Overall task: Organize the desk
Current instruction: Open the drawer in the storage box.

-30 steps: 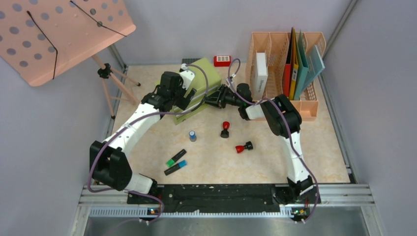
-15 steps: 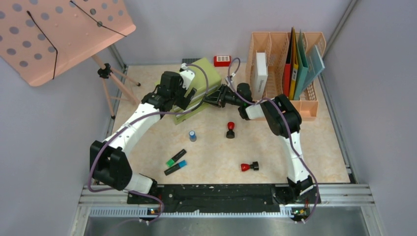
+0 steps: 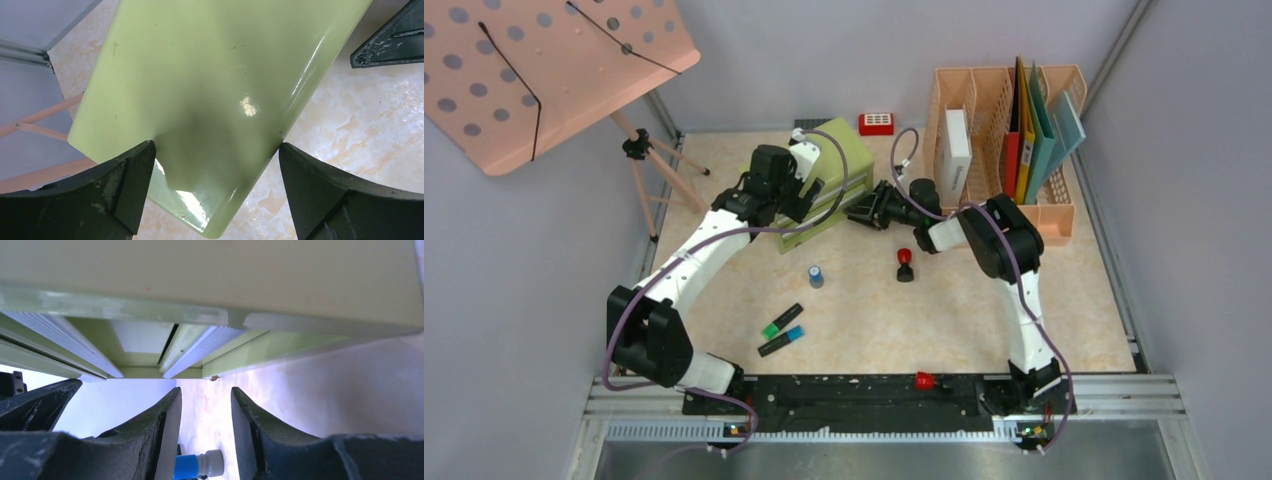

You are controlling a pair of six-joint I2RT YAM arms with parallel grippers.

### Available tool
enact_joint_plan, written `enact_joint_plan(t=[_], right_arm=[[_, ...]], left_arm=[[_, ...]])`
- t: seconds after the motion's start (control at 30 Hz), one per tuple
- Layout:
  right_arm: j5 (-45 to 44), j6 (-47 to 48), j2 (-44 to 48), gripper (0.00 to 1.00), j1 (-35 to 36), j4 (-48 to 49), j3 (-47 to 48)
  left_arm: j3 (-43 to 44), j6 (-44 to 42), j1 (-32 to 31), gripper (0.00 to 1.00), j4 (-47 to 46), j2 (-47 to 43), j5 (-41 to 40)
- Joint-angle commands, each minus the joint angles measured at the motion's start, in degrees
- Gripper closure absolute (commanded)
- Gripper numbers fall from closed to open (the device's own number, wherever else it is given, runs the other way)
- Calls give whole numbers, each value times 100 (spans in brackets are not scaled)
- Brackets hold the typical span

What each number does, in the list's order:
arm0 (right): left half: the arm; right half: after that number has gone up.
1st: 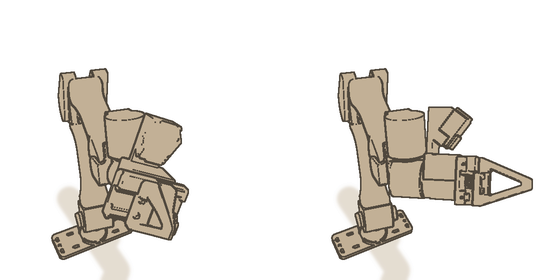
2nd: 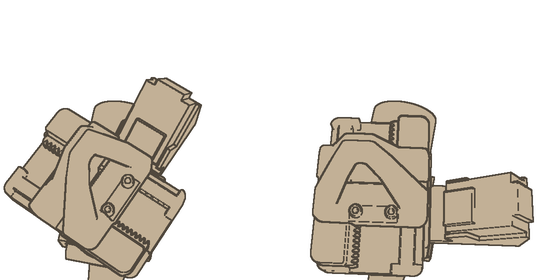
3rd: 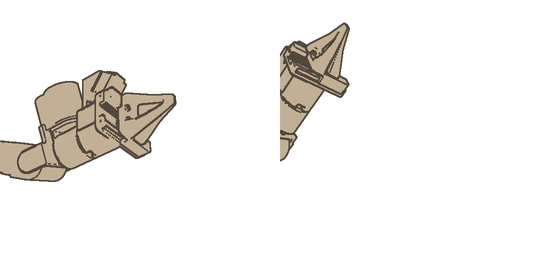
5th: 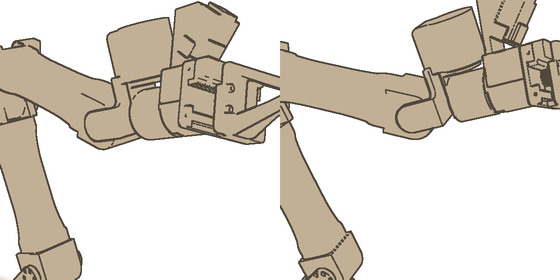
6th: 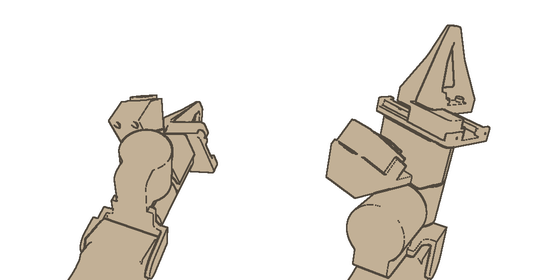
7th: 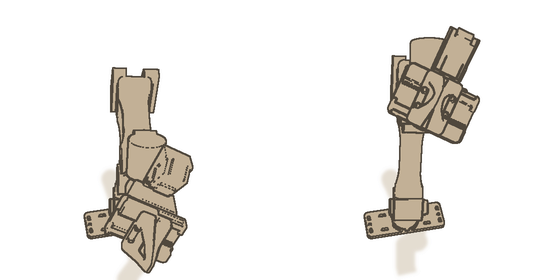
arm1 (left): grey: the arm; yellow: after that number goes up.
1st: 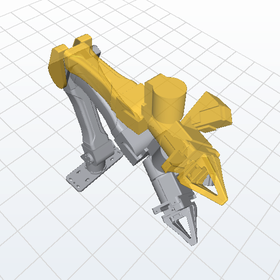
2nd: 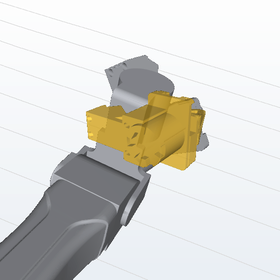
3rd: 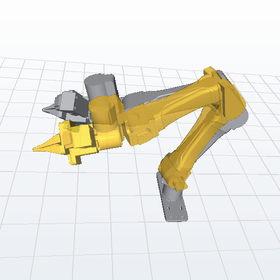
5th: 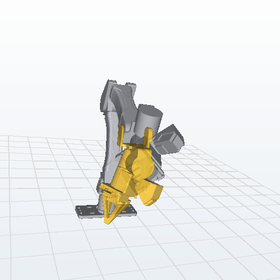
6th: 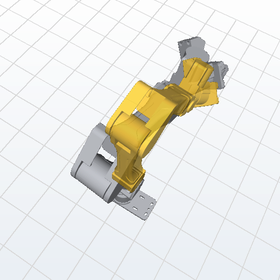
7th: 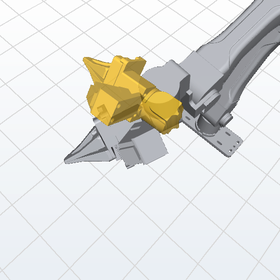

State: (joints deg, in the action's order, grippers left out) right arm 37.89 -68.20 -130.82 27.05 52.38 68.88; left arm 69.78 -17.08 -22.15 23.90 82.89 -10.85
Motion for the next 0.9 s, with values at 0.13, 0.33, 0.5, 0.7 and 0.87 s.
enact_joint_plan(t=[0.13, 0.33, 0.5, 0.7, 0.87], right_arm=[[-525, -222, 172, 60, -51, 870, -488], [-543, -525, -52, 61, -63, 1136, -208], [-615, -627, -225, 63, -141, 1251, -75], [-725, -714, -314, 64, -200, 1383, -115], [-719, -673, -311, 65, -200, 1152, -96]], left_arm=[[17, 453, 159, 4, 406, 298, 142], [313, 733, 160, 4, 643, 583, 296], [349, 760, 161, 4, 749, 646, 423], [359, 775, 160, 4, 829, 674, 535], [381, 770, 164, 4, 848, 701, 607]])
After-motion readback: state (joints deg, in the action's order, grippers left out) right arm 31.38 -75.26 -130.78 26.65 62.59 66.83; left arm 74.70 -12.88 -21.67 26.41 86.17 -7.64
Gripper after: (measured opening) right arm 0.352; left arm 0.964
